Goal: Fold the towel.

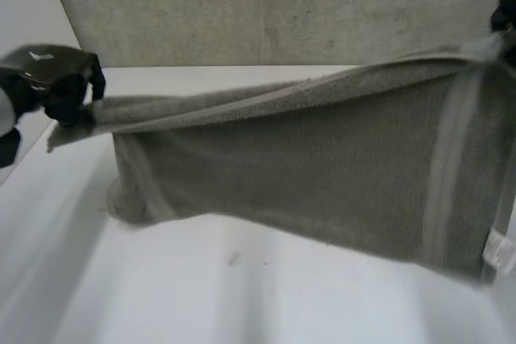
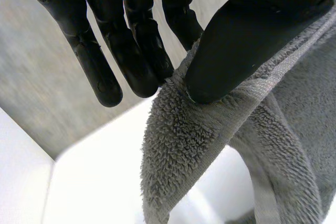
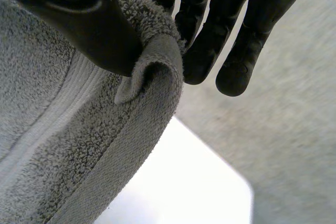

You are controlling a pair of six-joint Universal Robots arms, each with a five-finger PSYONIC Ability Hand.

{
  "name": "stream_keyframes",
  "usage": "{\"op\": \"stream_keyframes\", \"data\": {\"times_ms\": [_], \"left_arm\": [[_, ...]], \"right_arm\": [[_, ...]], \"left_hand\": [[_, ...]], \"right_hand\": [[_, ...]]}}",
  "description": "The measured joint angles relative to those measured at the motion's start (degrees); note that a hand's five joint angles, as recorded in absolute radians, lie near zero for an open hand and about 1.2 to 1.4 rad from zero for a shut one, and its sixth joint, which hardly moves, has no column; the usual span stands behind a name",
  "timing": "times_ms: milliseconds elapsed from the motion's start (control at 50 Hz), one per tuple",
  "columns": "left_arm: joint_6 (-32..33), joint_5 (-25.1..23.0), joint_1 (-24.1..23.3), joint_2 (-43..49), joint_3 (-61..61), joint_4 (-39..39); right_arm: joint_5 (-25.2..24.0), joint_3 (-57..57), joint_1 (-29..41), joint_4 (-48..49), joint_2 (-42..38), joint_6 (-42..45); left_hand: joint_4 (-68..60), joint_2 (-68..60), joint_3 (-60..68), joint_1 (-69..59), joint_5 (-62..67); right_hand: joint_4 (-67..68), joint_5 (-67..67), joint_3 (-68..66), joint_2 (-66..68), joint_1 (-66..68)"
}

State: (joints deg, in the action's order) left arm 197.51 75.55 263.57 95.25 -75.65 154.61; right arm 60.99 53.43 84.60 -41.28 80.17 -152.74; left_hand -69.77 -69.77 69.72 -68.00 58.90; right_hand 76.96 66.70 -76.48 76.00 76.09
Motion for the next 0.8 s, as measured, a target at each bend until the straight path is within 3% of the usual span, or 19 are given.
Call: {"op": "stream_keyframes", "data": {"times_ms": [100,260,340,440,520,600,800], "left_arm": [[-0.2,0.3,-0.4,10.9,6.7,-0.1],[-4.5,1.5,-2.9,27.9,32.2,1.0],[-10.1,3.6,-4.2,32.4,46.6,2.7],[-19.0,7.3,-4.8,32.0,54.9,5.7],[-24.6,9.6,-4.9,28.8,51.6,7.2],[-25.5,10.0,-4.9,26.0,42.9,7.7],[-17.0,9.8,-3.8,23.0,10.7,14.0]], "right_arm": [[3.0,-6.3,3.5,-0.3,-10.5,0.5],[10.4,-27.1,10.8,9.9,-27.8,-2.6],[11.7,-33.6,12.0,19.2,-30.0,-8.0],[12.1,-35.0,12.1,27.5,-28.0,-14.6],[11.5,-29.6,11.6,29.1,-24.3,-17.8],[10.7,-22.1,10.9,27.6,-21.5,-17.7],[6.6,8.0,9.8,25.7,-19.9,-6.1]], "left_hand": [[0.0,0.0,0.0,0.0,0.0],[0.0,0.0,0.0,-0.3,0.0],[0.0,0.0,0.0,-0.3,0.2],[0.0,0.0,0.0,-0.5,0.3],[0.0,0.0,0.0,-0.5,0.3],[0.0,0.0,0.0,-0.5,0.3],[0.0,0.0,0.0,-0.5,0.3]], "right_hand": [[0.0,0.0,0.0,0.0,0.0],[0.0,0.0,-0.1,0.4,0.0],[0.0,0.0,-0.5,0.4,0.0],[0.0,0.0,-0.5,0.4,0.0],[0.0,0.2,-0.5,0.4,0.0],[0.0,0.2,-0.5,0.4,0.0],[0.0,0.2,-0.5,0.4,0.0]]}}
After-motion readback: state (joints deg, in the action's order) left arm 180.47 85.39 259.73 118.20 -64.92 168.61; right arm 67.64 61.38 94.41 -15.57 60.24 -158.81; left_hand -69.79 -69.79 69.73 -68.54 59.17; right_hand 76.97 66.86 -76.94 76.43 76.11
